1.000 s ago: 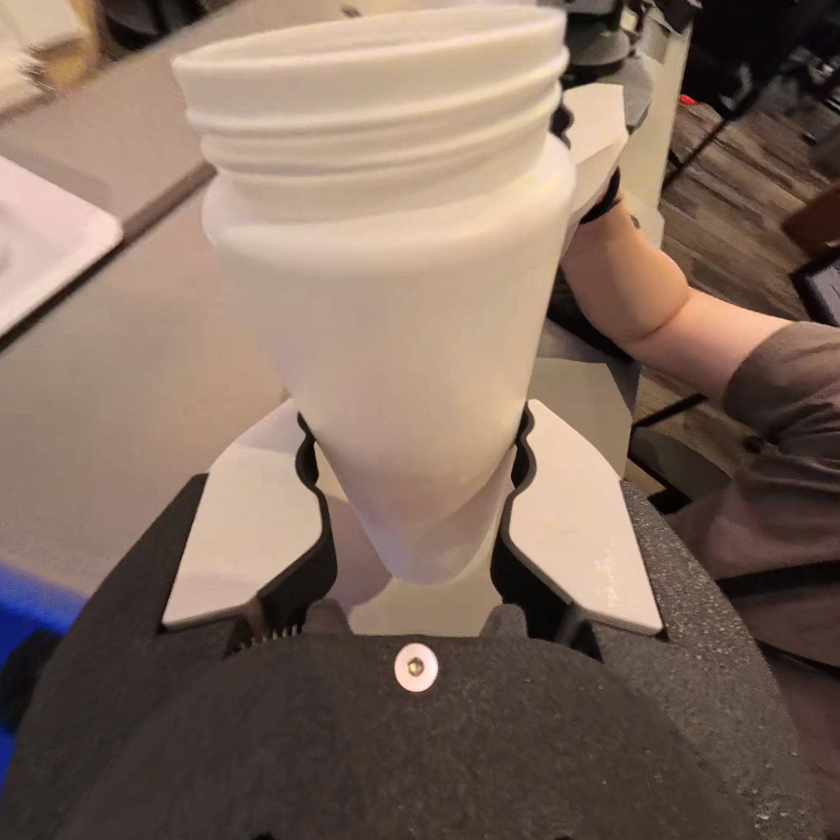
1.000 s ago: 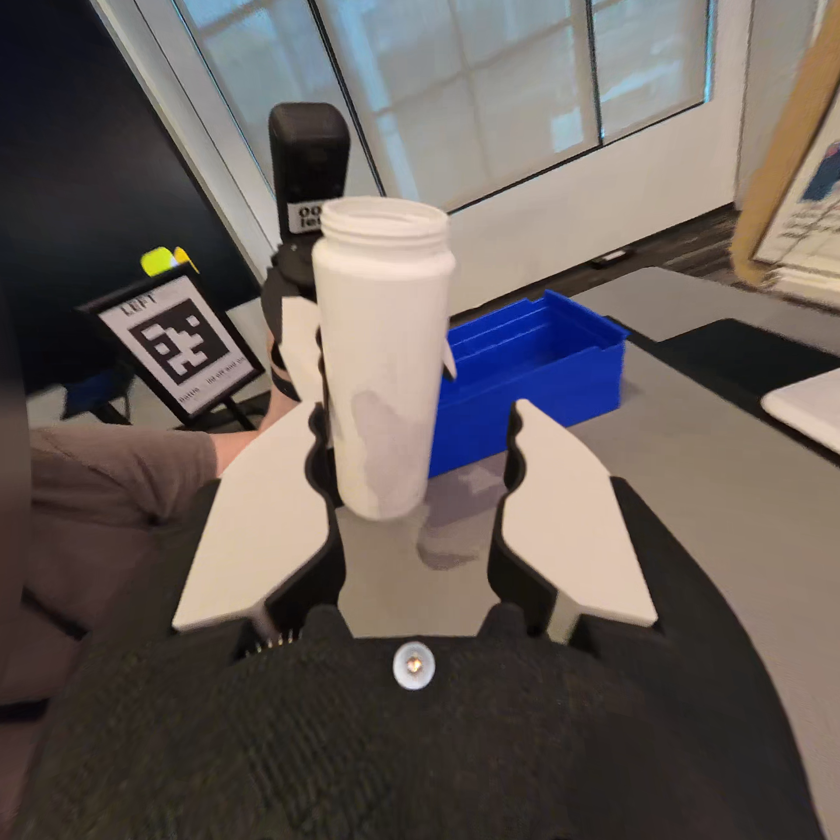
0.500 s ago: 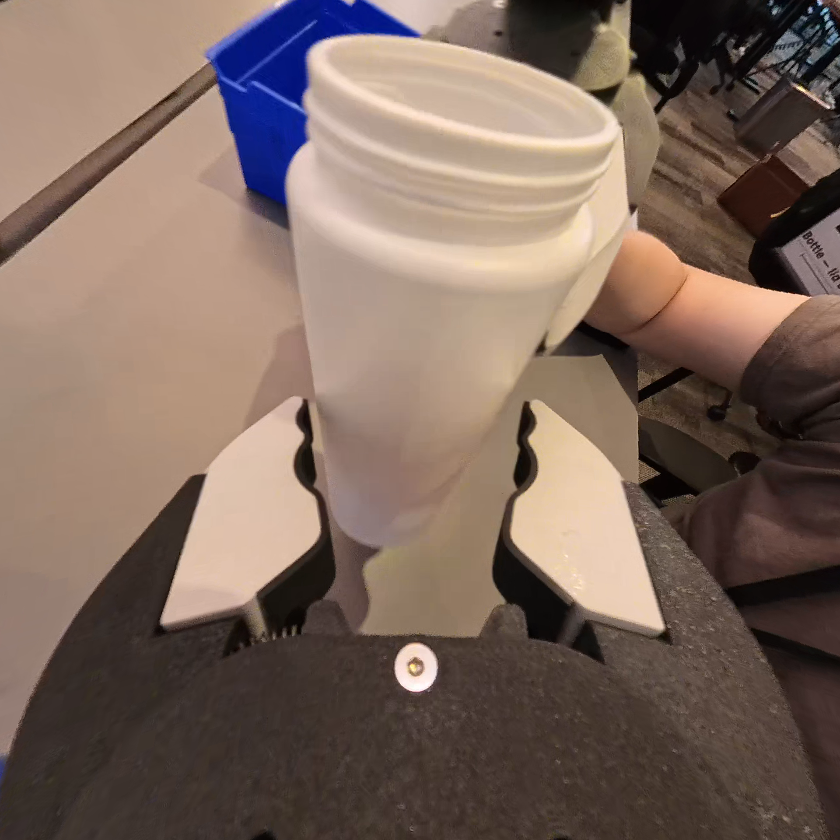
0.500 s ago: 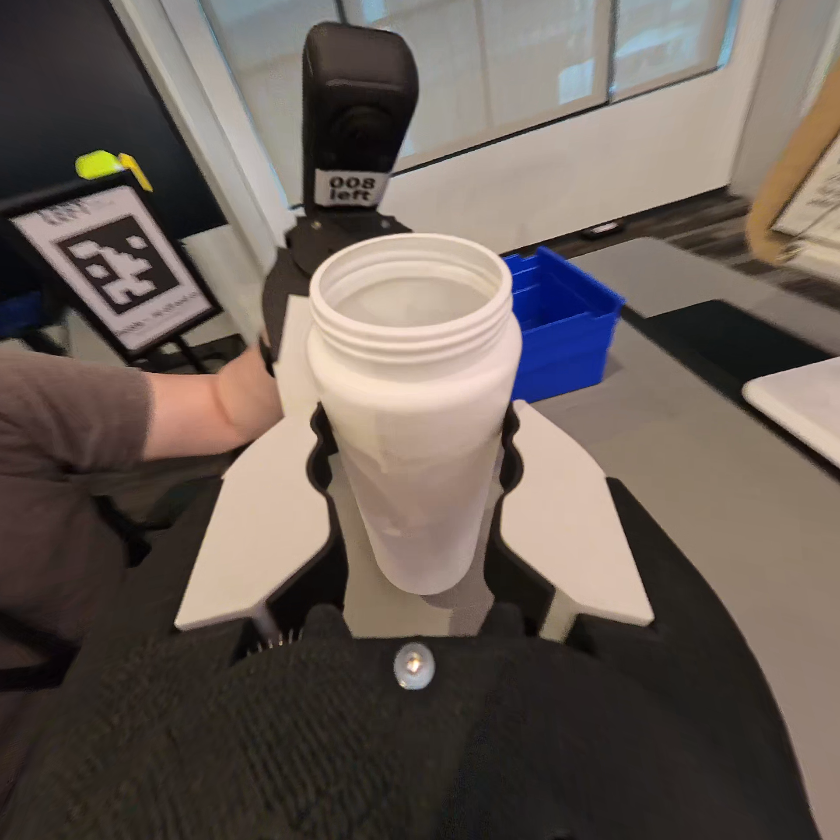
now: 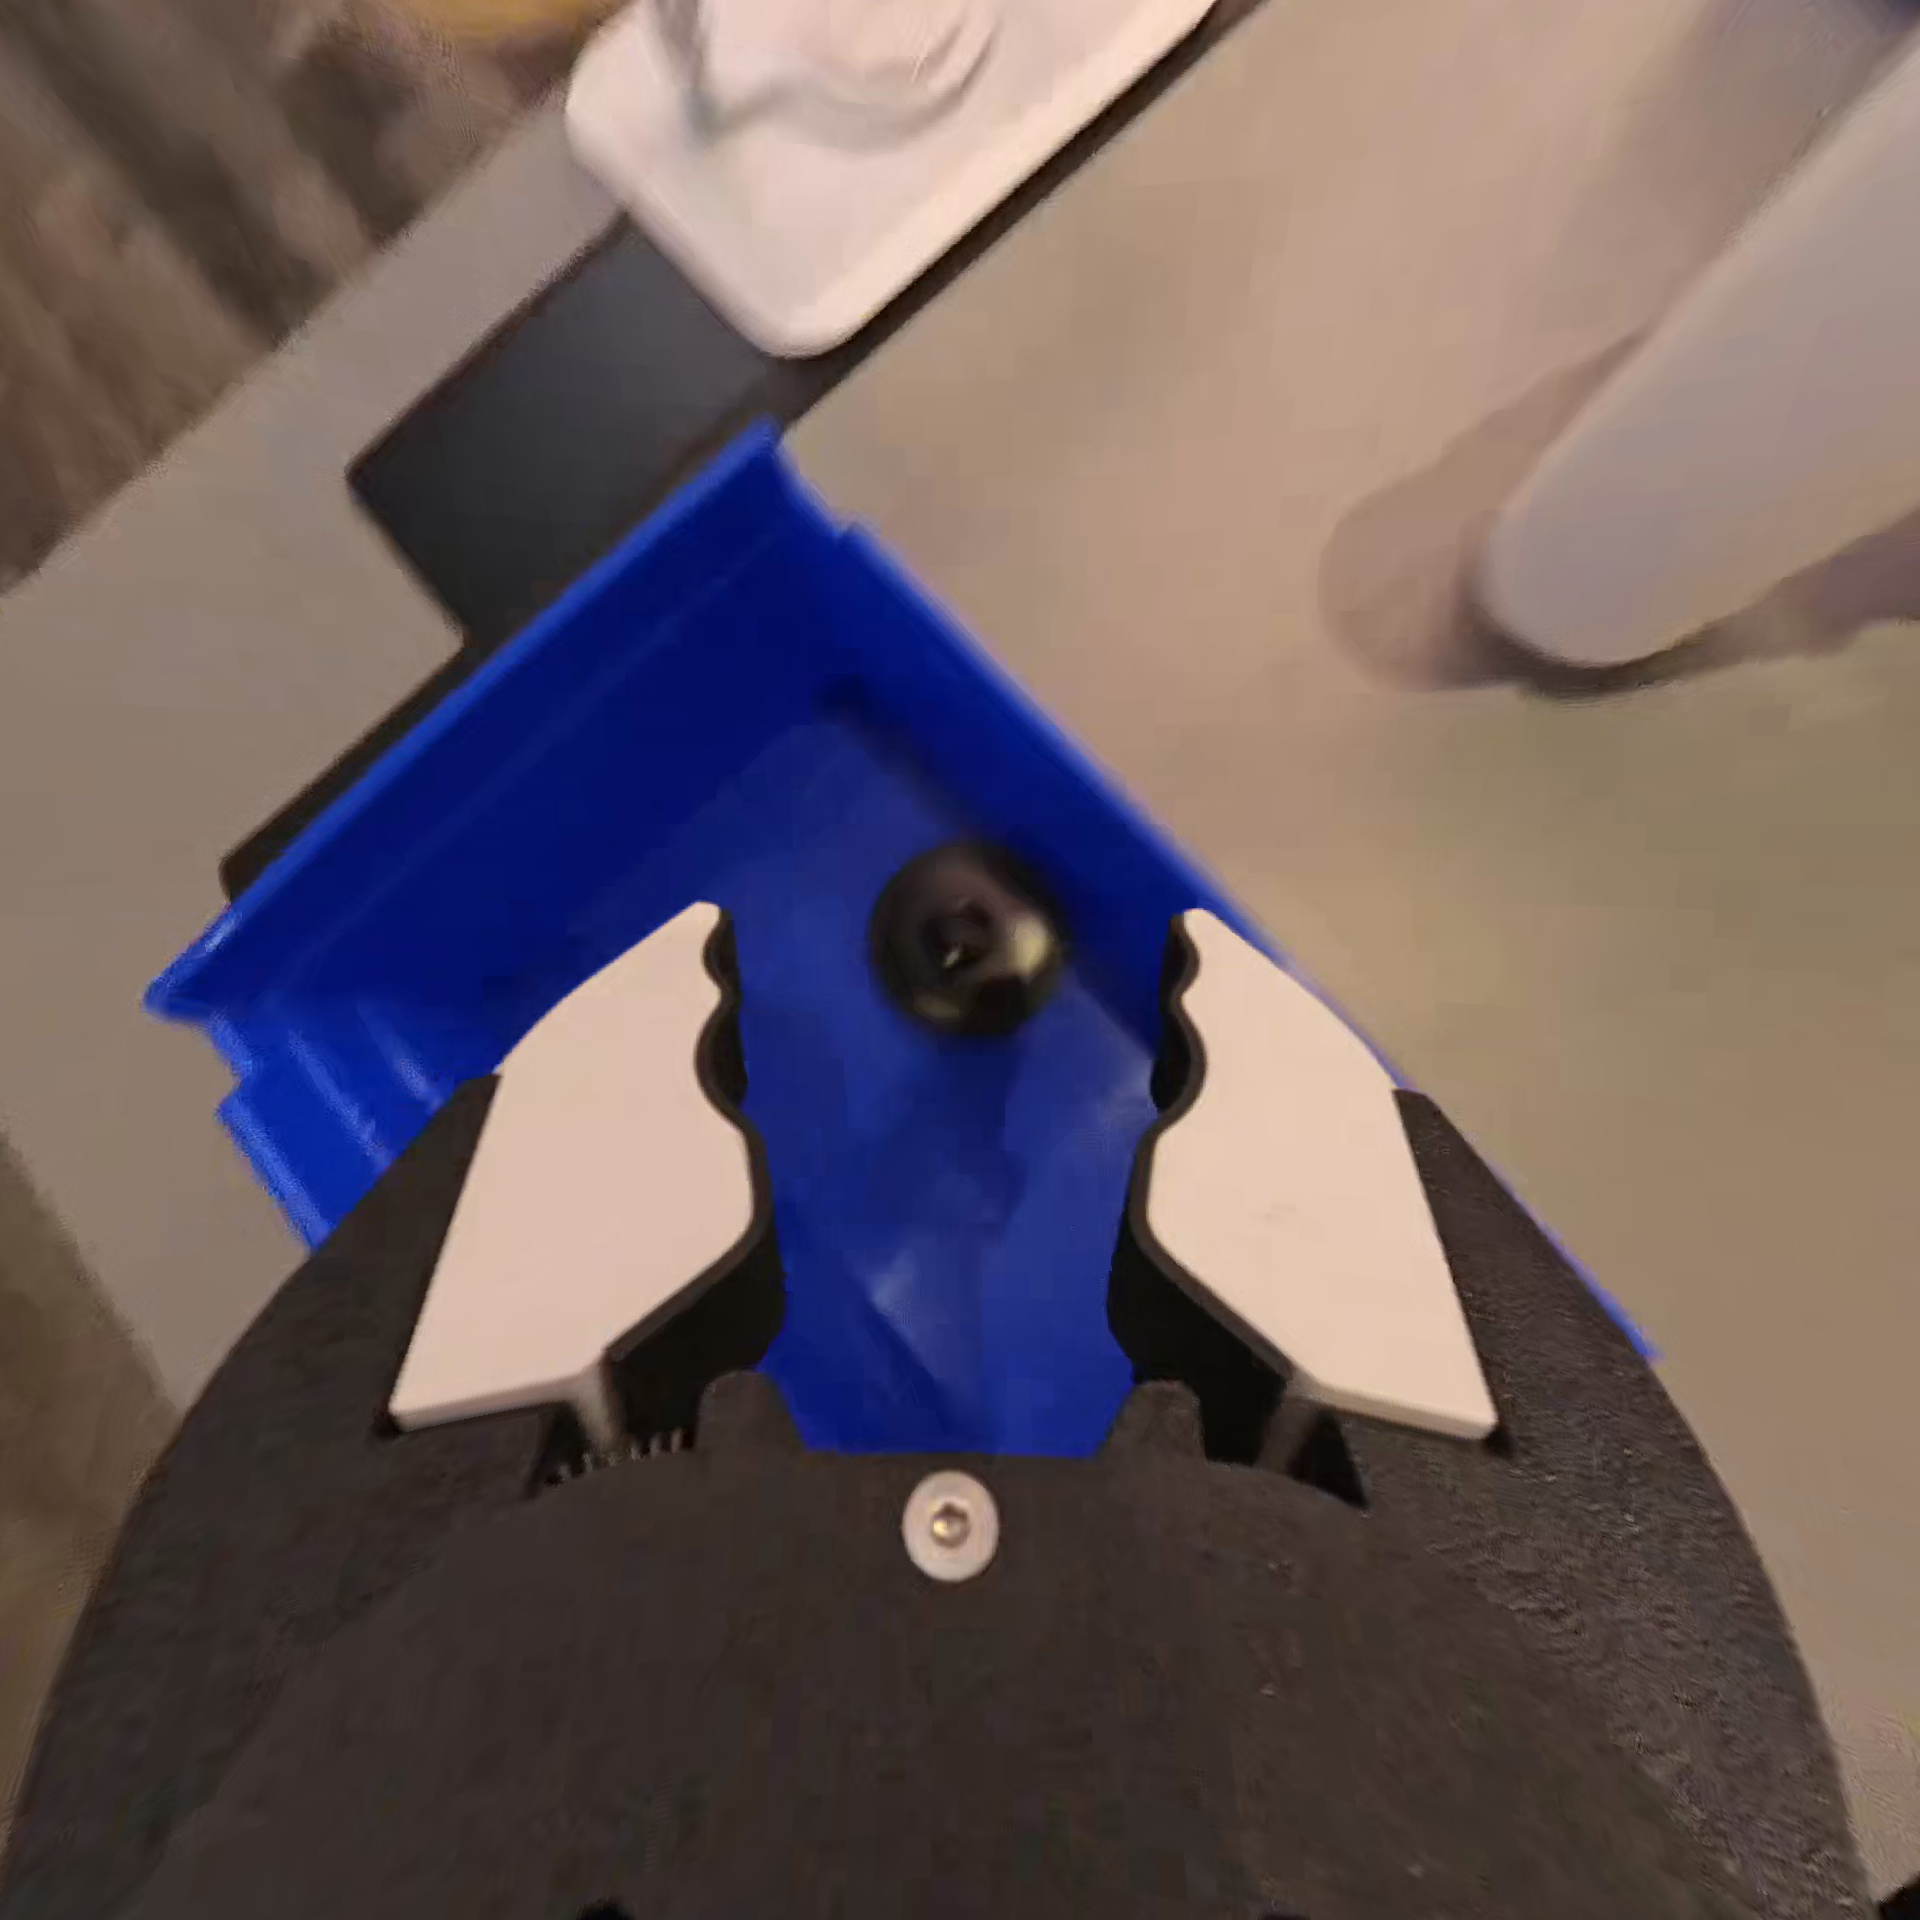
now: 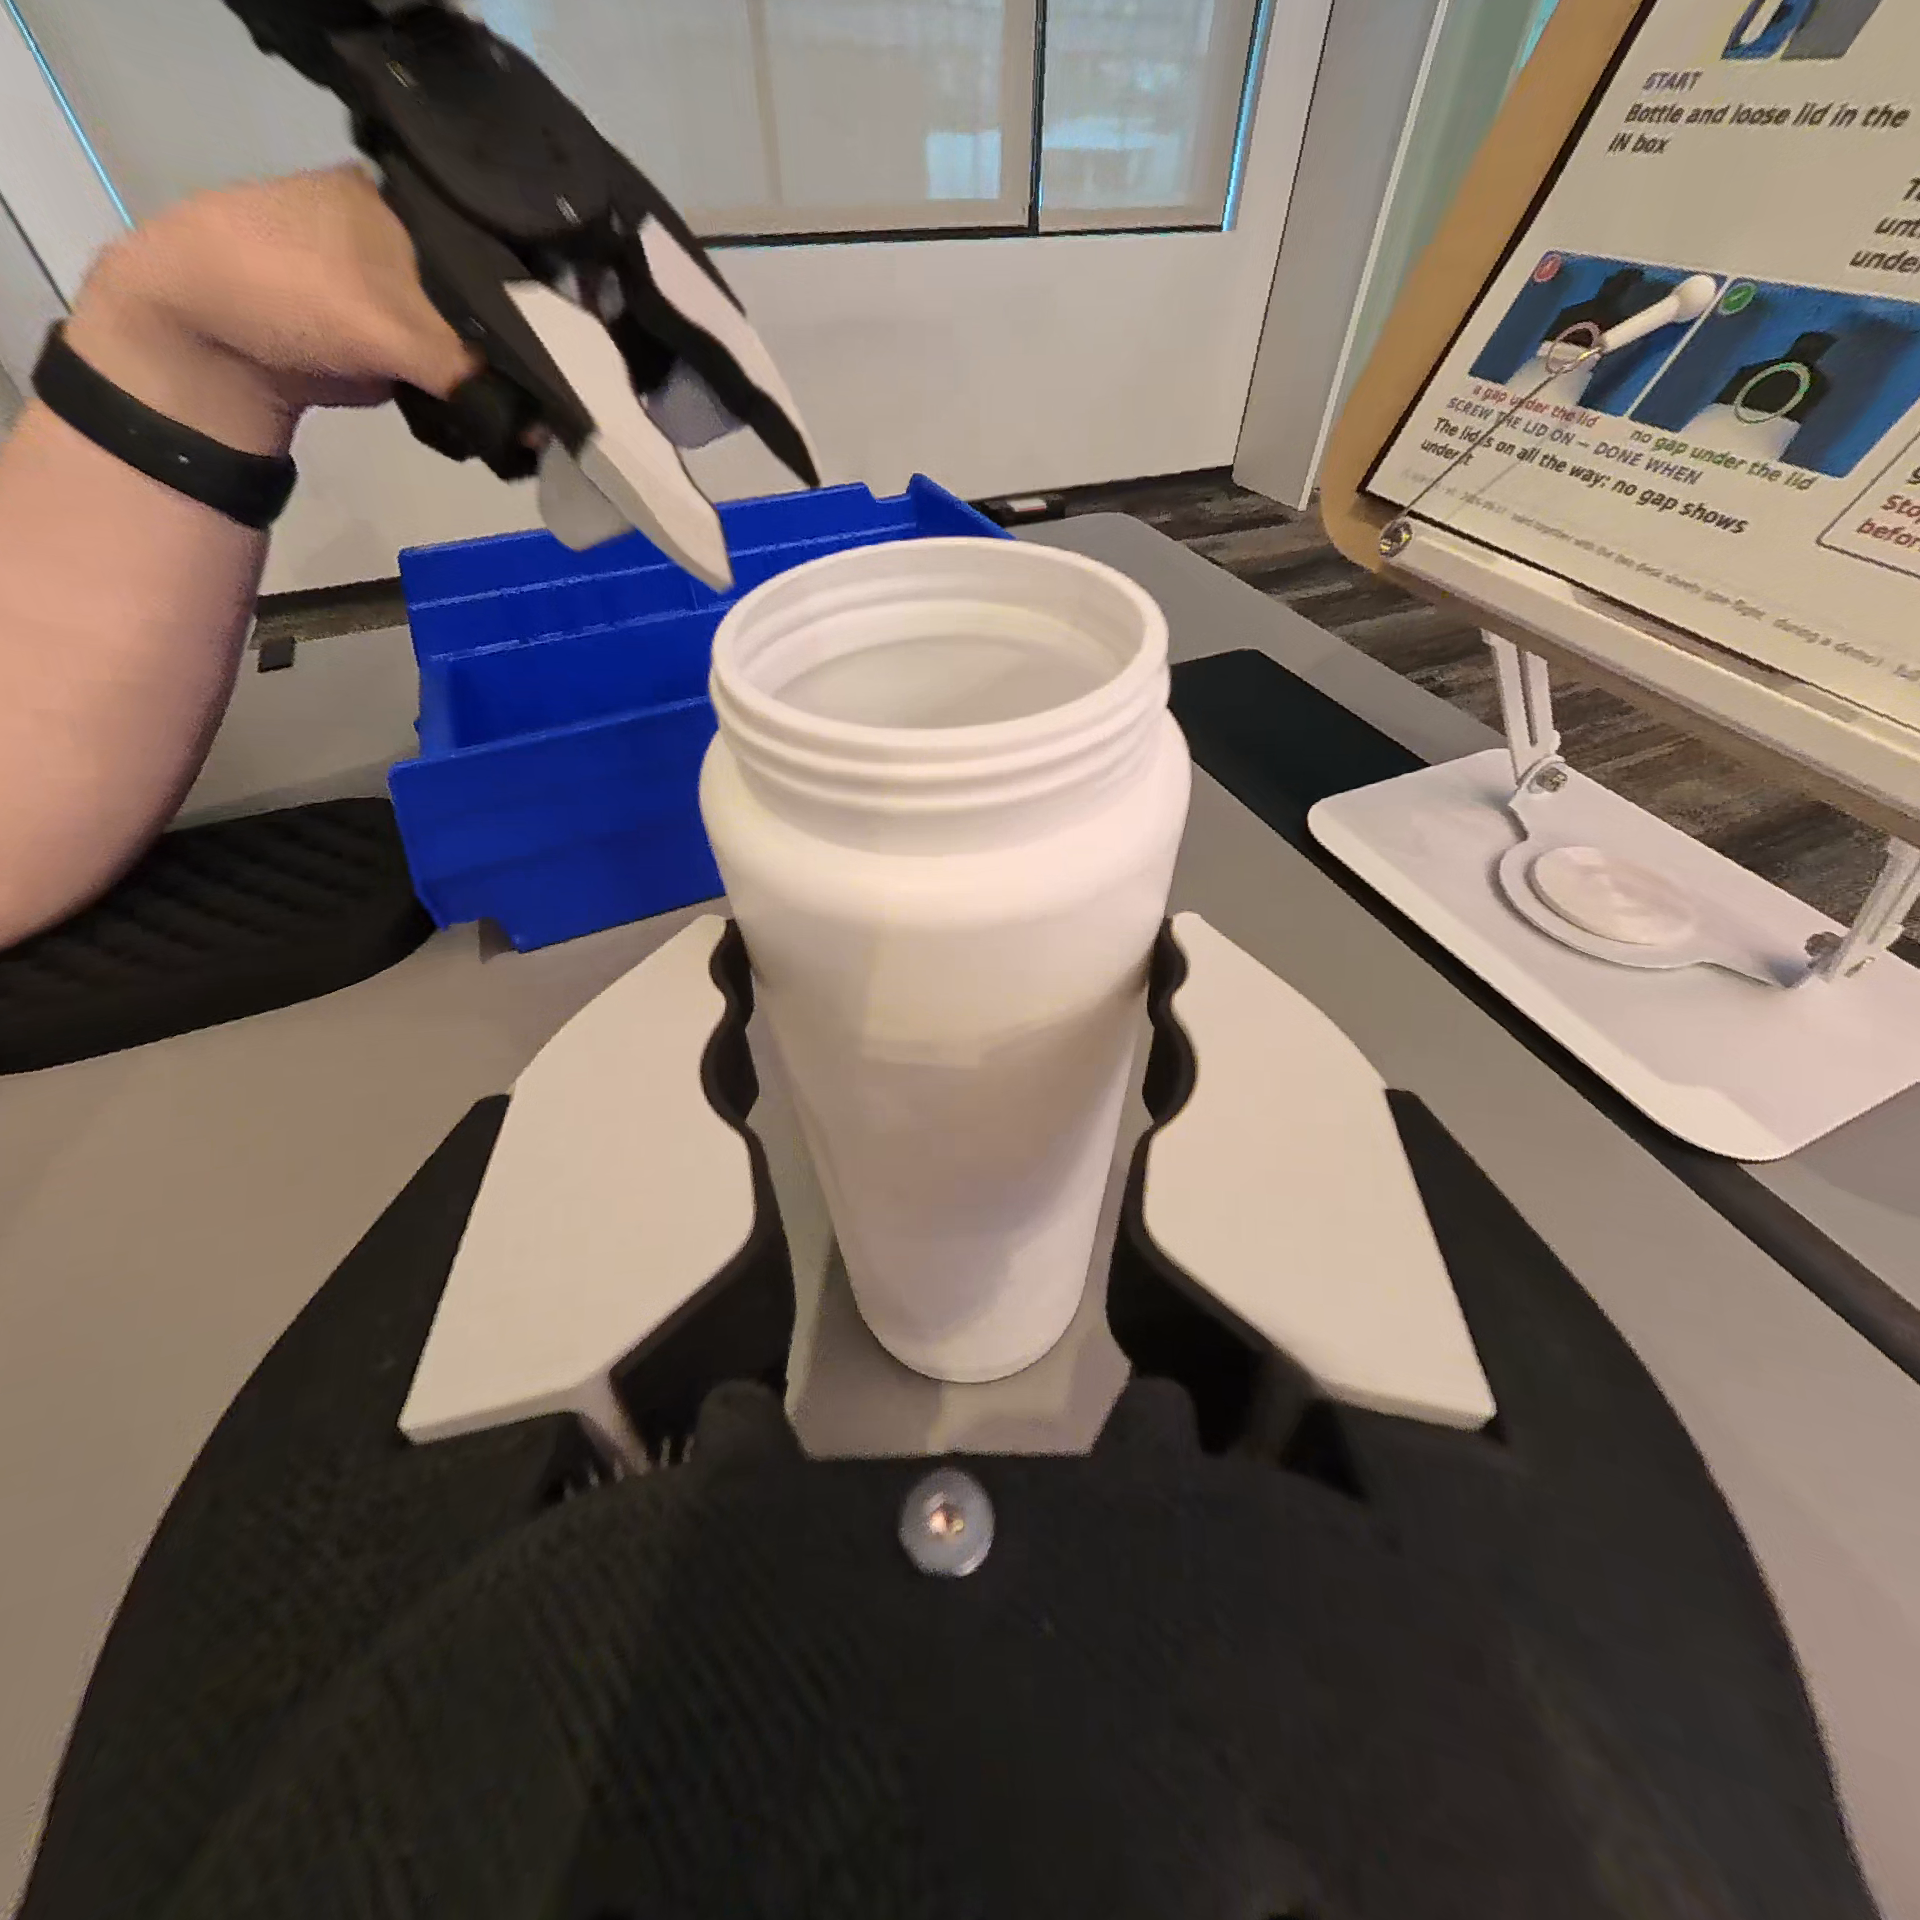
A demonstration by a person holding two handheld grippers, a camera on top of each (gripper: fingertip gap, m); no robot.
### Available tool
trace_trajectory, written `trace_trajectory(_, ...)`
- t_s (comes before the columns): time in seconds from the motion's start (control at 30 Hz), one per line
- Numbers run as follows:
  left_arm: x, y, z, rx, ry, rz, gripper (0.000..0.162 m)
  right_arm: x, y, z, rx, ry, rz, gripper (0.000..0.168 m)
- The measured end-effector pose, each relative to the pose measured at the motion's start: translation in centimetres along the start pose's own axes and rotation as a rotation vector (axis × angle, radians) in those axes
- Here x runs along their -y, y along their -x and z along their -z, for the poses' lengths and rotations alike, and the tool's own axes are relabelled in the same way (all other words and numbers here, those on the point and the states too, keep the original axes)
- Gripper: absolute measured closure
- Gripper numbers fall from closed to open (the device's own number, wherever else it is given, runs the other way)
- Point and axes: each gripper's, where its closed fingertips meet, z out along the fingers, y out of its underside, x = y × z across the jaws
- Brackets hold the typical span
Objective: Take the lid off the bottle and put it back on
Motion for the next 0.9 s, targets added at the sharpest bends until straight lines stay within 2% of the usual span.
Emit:
trace_trajectory(0.07, -1.8, 1.2, -1.7, 0.015, 0.090, 0.024, 0.085, -0.1, 0.0, 0.0, 0.009, 0.001, -0.016, 0.093)
trace_trajectory(0.2, -3.8, 0.5, -4.5, -0.081, 0.164, -0.057, 0.079, 0.0, -0.1, 0.2, -0.001, 0.002, -0.024, 0.092)
trace_trajectory(0.3, -5.9, 0.7, -6.3, -0.080, 0.254, -0.140, 0.068, 1.3, -0.2, 0.7, -0.032, -0.061, -0.014, 0.085)
trace_trajectory(0.5, -7.1, -0.4, -9.1, -0.137, 0.302, -0.203, 0.063, 3.2, -0.1, 1.9, -0.048, -0.117, 0.018, 0.085)
trace_trajectory(0.6, -7.7, -0.4, -10.0, -0.138, 0.321, -0.226, 0.066, 3.3, -0.1, 2.0, -0.039, -0.120, 0.007, 0.085)
trace_trajectory(0.77, -7.9, -0.7, -10.4, -0.174, 0.313, -0.213, 0.090, 3.2, 0.1, 1.9, -0.023, -0.109, 0.000, 0.085)
trace_trajectory(0.9, -8.2, -0.2, -10.3, -0.164, 0.327, -0.207, 0.091, 3.2, 0.3, 1.8, -0.017, -0.103, 0.010, 0.085)
